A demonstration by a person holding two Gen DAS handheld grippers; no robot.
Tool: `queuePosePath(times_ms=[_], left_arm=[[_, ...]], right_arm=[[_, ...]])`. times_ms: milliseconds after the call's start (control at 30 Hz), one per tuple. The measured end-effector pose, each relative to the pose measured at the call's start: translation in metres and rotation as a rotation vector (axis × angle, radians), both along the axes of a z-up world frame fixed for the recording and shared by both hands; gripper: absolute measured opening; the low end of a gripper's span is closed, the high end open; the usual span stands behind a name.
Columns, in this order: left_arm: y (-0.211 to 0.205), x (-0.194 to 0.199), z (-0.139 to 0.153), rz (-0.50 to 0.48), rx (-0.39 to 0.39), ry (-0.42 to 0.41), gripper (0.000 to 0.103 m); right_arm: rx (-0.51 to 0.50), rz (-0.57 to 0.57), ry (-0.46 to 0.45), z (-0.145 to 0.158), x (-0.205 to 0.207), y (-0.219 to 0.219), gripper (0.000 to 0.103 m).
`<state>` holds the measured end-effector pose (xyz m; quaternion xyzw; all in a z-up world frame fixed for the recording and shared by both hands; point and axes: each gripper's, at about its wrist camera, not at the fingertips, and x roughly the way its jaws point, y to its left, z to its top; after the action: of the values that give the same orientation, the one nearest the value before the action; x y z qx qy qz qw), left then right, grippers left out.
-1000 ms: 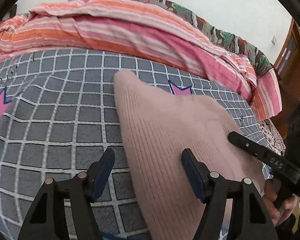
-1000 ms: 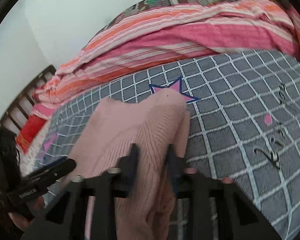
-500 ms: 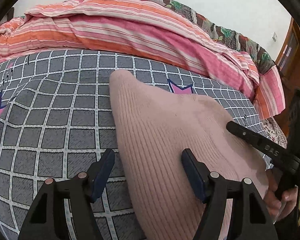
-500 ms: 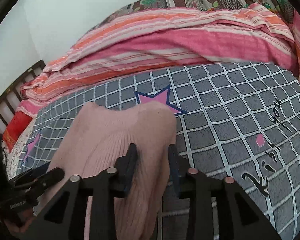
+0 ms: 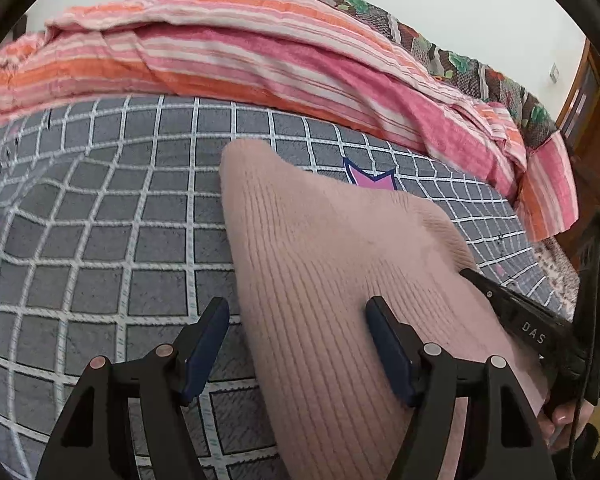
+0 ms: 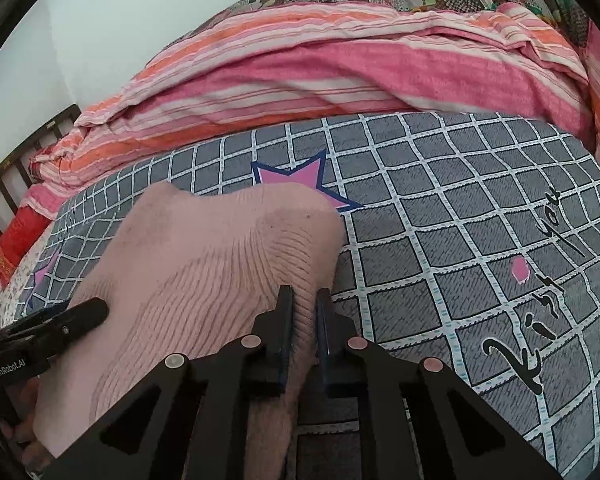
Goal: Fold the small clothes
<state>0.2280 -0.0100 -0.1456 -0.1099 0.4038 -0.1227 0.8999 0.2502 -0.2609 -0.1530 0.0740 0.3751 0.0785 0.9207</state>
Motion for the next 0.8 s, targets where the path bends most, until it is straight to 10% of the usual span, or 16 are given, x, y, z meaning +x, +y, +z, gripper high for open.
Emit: queuePosePath(times_ms=[800], left_arm=[[-0.002,-0.012,-0.013,0.023,0.007,-0.105,0.076]], right_arm=[[-0.026,-0.012,-0.038,-0.012,-0.001,0.002,0.011]])
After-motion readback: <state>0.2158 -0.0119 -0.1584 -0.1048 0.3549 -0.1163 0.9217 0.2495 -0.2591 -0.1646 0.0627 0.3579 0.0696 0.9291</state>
